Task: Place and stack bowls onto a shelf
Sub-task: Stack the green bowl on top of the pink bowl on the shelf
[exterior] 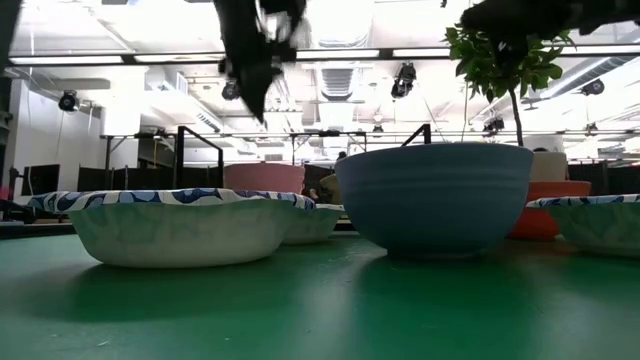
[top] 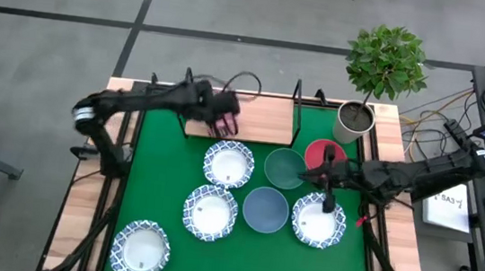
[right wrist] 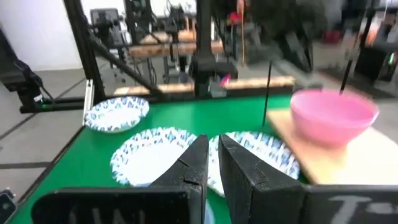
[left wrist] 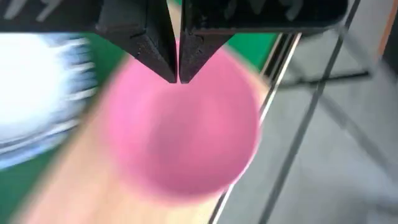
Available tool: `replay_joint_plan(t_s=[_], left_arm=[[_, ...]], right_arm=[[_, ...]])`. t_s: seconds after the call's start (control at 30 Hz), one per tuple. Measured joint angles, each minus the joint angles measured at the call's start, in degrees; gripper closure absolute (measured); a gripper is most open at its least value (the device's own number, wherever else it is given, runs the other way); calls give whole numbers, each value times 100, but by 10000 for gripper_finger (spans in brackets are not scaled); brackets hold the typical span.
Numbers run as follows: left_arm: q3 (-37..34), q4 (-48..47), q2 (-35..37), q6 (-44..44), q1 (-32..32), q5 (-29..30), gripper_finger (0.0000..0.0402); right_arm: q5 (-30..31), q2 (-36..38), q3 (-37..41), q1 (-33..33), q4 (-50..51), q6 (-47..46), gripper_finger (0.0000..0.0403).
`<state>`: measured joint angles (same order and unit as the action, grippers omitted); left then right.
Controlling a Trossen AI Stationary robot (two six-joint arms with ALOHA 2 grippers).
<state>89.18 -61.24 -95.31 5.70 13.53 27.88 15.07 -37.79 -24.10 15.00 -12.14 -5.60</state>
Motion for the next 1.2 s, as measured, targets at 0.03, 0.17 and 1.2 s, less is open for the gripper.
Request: replay_joint_plan(t_s=[0.03, 0.17, 1.2], left_arm=[[-154, 287, 182, -15, -261, -30, 402], [-960, 1641, 991, -245, -1297, -415, 401], [-5132, 5961, 4299, -1689, -3636, -1484, 401]], right_arm=[[-2, -178, 0, 1, -132, -124, 374], [-2, -993, 0, 89, -1092, -330, 374], [1839, -4165, -4531, 83, 5221, -2444, 374]])
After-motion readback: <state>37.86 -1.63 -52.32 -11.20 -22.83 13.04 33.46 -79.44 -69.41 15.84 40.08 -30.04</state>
